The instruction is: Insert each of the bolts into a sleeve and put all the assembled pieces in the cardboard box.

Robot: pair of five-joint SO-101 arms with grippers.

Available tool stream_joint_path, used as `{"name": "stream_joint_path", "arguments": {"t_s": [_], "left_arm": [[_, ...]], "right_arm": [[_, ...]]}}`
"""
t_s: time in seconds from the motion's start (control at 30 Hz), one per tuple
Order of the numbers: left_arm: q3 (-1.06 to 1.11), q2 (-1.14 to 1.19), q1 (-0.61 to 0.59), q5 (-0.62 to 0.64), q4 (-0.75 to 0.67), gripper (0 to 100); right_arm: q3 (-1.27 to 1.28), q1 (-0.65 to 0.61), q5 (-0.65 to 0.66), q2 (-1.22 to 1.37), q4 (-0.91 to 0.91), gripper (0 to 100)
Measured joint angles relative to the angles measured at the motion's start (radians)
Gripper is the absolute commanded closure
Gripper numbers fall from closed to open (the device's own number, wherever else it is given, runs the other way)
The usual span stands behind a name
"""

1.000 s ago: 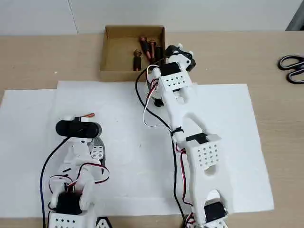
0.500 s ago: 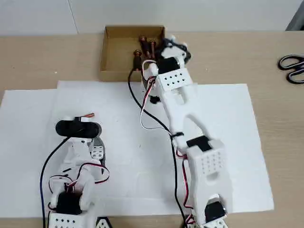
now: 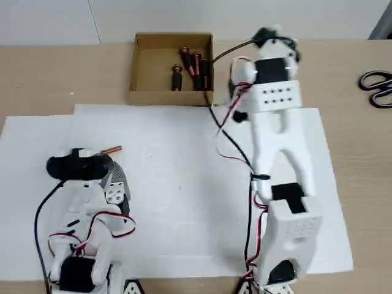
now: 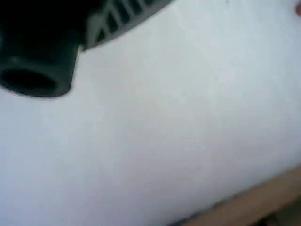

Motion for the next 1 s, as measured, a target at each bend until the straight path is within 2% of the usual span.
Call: {"name": "stream_joint_path", "arguments": {"t_s": [0.3,0.5,0.7,0.83,1.0], "left_arm": [[-0.235,0.009,0.000,-0.032,0.144,99],[-0.460,0.233,0.000,-0.032,0.166,99],[-0.752,0.562,0.000,0.094,0.239,99],[-0.934,0.767,0.002,0.242,0.327,99],[-1.053,0.936,0.000,0.391,0.367,99]], "right_arm": [[0.006,0.017,0.037,-0.143,0.006,99.6],[0.141,0.015,0.095,-0.344,0.006,99.6],[0.385,0.017,0.104,-0.580,0.006,99.6],[0.557,0.017,0.104,-0.735,0.006,99.6],[0.736,0.021,0.104,-0.899,0.006,99.6]]}}
